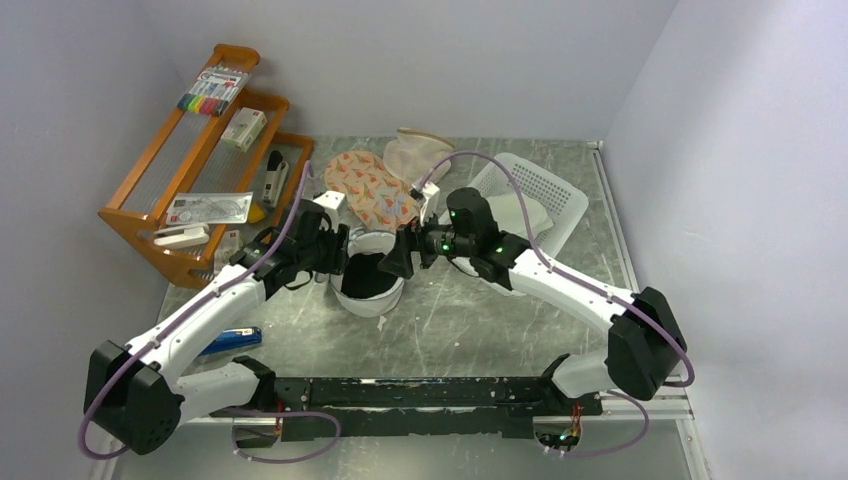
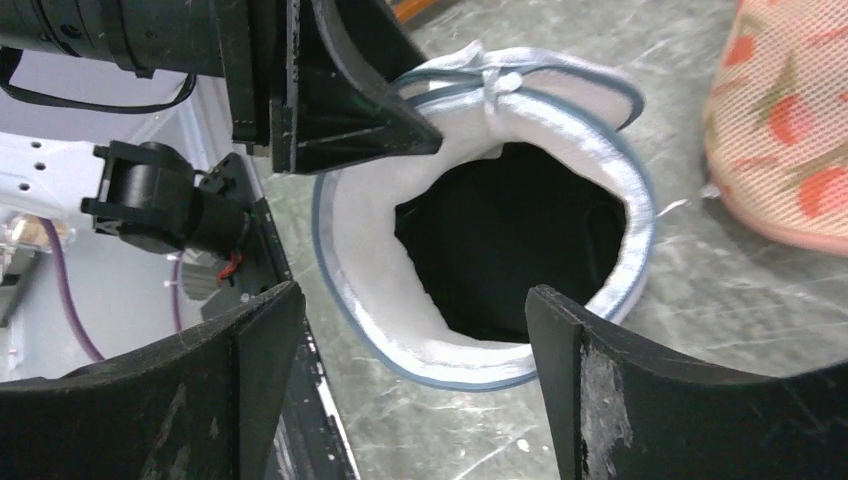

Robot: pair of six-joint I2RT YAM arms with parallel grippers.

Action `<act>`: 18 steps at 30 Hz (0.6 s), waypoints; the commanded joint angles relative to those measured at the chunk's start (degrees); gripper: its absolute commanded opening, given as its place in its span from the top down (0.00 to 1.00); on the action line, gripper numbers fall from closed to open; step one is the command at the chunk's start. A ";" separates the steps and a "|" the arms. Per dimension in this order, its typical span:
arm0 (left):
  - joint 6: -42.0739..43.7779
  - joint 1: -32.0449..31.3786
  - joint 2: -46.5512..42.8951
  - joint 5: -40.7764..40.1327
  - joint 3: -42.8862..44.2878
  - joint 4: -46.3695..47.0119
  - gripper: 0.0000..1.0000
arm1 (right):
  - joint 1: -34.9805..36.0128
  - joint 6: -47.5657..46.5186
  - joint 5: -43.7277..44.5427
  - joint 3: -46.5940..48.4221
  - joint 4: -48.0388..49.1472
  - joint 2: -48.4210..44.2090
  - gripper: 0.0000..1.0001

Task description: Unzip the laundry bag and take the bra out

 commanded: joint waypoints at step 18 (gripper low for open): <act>6.81 0.26 -8.32 15.92 -1.86 10.07 0.93 | 16.57 4.26 3.59 -7.25 8.80 10.74 0.58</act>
